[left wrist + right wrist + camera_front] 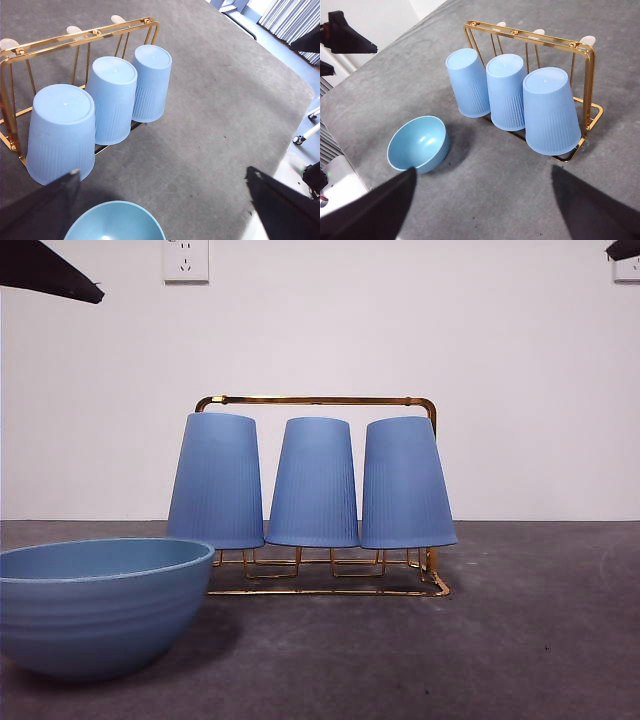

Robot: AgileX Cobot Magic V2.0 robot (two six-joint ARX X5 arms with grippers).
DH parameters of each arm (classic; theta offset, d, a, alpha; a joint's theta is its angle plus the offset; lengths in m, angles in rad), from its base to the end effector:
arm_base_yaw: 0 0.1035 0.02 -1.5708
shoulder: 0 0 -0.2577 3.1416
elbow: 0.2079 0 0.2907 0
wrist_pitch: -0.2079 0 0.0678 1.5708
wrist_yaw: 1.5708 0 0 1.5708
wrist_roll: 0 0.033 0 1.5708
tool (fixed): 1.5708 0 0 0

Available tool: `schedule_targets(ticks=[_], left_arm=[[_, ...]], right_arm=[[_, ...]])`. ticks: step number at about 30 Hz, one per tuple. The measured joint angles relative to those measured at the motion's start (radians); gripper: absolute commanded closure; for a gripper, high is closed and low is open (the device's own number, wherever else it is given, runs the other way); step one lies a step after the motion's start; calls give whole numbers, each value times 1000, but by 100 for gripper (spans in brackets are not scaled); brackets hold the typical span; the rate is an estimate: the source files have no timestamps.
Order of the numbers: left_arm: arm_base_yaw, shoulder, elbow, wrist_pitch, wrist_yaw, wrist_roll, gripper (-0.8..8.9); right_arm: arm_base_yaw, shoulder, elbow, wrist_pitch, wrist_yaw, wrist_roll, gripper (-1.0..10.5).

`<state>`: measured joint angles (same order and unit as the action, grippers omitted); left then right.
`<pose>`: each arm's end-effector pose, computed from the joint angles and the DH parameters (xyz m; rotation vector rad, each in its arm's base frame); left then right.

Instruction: Right arm lift cup from the cupboard, then place it on the right of the bowl

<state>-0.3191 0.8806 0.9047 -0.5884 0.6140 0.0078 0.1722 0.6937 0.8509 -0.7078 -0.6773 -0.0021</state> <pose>0.2019 -0.0867 0.3184 -0.0789 0.5749 -0.9097 0.1670 0.0500 0.3231 0.1398 0.5483 0.8280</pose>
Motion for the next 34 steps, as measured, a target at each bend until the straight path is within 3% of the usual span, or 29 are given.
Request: schedule_targets(ticks=[4,14,27,34], left_arm=[[0,0,0,0,0,0,247],[0,0,0,0,1,0,248],[0,0,0,0,2,0,251],[0,0,0,0,2,0,251]], right_arm=[[0,0,0,0,0,3,451],[23,54,11,-13,12,91,452],[220,415,311,-151,302,86,452],[311,715,591,-374,500,80,452]])
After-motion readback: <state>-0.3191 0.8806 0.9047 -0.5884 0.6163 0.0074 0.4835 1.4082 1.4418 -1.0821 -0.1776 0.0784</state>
